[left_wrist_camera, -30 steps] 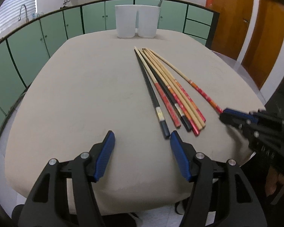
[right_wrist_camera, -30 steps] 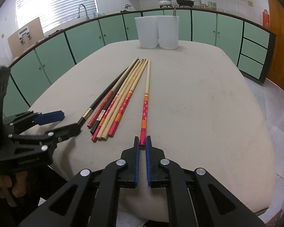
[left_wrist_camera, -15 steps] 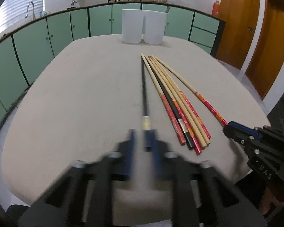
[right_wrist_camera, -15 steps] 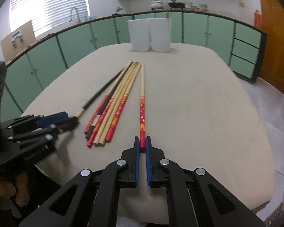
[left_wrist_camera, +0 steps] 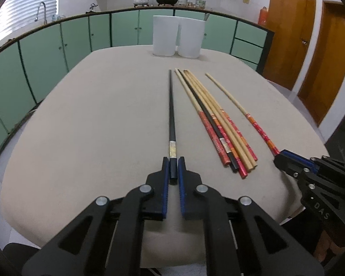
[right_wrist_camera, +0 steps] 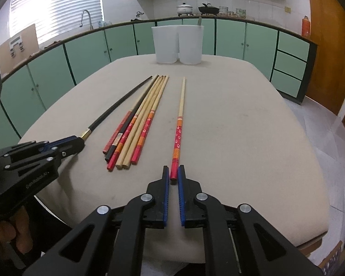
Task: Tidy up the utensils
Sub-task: 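Grasp a black chopstick from the bundle with the left tool, then carry the red chopstick into the white holder with the right tool while the left carries the black chopstick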
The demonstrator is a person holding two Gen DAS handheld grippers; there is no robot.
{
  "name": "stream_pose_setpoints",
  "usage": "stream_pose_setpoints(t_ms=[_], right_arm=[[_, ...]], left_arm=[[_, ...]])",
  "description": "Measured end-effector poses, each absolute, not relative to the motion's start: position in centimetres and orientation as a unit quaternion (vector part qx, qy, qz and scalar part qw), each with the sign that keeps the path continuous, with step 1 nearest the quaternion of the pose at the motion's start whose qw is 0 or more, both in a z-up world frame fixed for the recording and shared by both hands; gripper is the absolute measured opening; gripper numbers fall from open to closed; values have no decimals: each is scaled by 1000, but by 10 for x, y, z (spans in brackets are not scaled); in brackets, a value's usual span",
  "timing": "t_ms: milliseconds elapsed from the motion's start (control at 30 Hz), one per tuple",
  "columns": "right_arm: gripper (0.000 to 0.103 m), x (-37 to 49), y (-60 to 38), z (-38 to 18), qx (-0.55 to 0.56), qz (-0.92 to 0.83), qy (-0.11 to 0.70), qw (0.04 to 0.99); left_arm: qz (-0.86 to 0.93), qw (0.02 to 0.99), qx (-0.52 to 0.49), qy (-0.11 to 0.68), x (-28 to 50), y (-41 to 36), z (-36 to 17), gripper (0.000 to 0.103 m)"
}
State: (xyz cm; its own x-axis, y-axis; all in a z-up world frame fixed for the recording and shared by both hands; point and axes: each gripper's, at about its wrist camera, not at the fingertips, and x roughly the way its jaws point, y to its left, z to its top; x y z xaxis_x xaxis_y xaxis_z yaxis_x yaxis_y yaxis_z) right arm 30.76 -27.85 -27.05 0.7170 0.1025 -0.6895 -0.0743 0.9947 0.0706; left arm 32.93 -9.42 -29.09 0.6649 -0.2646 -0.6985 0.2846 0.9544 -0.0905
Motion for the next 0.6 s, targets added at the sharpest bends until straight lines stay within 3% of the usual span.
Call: stream_pose_setpoints(t_ms=[300,600], right_arm=[[6,304,-288,-224,36,52,370,927],[6,329,-292,-126,-7,78,343,936]], left_arm=[[-163,909,-35,382,332,-80,-244,6],[-178,921,-22,346,350,-71,-168,6]])
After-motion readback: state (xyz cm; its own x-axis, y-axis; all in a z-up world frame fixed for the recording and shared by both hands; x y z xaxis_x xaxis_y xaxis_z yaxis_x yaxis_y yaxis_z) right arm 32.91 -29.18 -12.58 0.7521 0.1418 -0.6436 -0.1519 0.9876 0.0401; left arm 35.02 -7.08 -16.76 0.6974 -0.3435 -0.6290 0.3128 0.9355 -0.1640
